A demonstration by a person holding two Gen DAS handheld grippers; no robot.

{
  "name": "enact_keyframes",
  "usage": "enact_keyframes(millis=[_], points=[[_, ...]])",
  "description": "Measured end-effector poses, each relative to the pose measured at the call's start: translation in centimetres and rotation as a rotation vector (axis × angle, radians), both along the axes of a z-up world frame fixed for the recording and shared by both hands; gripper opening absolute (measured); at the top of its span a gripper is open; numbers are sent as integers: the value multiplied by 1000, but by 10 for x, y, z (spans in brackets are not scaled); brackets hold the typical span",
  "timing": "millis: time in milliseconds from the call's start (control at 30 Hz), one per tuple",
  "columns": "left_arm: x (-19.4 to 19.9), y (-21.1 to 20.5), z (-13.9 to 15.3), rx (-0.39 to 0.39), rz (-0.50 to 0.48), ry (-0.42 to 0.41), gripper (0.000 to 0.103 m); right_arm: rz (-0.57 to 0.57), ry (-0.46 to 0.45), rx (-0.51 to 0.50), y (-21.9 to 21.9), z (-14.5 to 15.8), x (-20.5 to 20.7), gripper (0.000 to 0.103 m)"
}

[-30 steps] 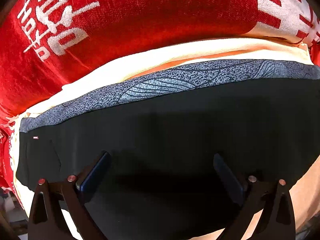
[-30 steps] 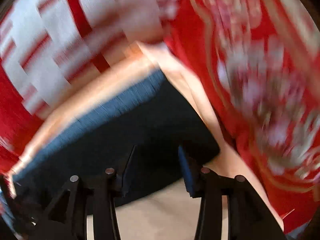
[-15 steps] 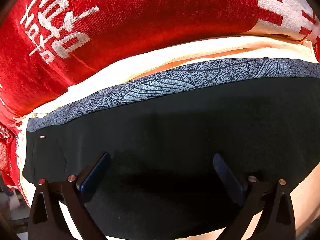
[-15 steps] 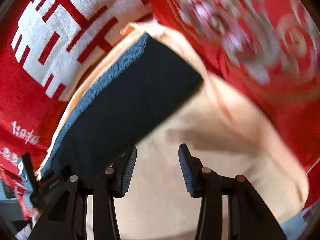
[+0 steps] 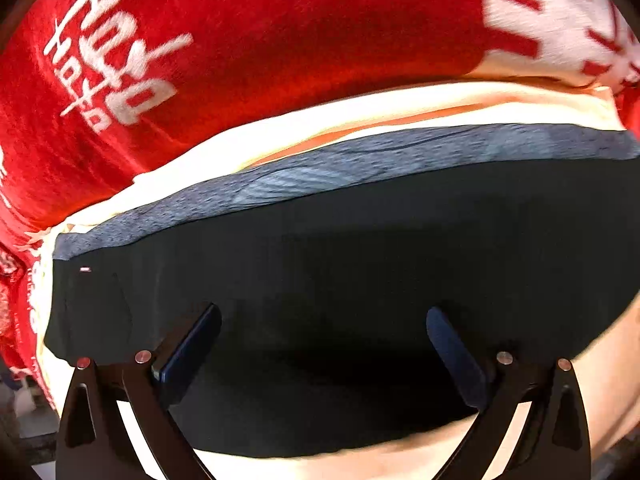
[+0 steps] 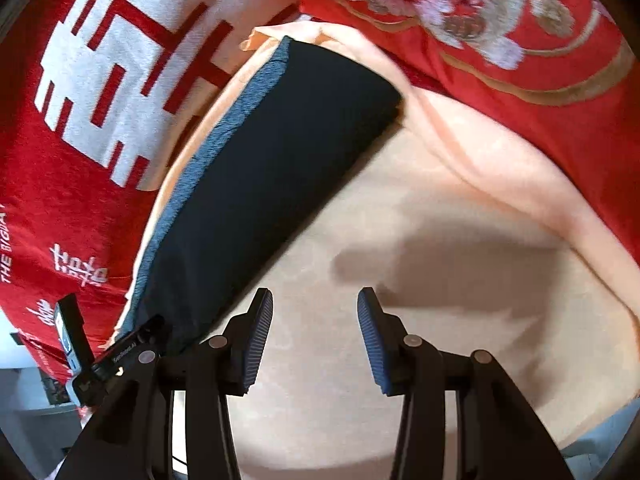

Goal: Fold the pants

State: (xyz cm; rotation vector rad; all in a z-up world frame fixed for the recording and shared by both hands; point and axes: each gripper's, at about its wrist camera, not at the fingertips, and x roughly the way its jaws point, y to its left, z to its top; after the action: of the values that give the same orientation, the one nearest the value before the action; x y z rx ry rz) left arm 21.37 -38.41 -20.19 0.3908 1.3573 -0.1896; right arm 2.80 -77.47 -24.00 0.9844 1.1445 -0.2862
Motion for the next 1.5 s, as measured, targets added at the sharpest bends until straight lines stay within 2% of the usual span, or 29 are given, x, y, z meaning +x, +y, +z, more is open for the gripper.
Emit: enact_keyframes(millis=[167, 300, 433, 733, 900, 1200, 1367, 1500], points=[[-13, -36, 6, -53, -36, 1, 103, -27, -32, 71, 4, -12, 14, 48], [-15, -53, -16, -7, -48, 25, 103, -28, -31, 35, -1, -12, 23, 48], [-16, -50, -13, -46, -2, 37, 103, -89, -55, 72, -17, -14, 21, 48], [-26, -62, -8, -26, 16, 20, 103, -138, -89, 87, -30, -17, 16, 48], [-23, -58, -10, -36, 30, 29, 103, -184, -150, 163, -40, -27, 13, 51], [-21, -54, -15, -39, 26, 25, 103, -196, -196, 186, -46, -29, 21, 51], [-22, -55, -14, -36, 26, 24, 103, -185, -230, 166, -43, -23, 30, 58], [-22, -58, -14, -27, 21, 21, 103, -189, -248, 174, -45, -31, 33, 58]])
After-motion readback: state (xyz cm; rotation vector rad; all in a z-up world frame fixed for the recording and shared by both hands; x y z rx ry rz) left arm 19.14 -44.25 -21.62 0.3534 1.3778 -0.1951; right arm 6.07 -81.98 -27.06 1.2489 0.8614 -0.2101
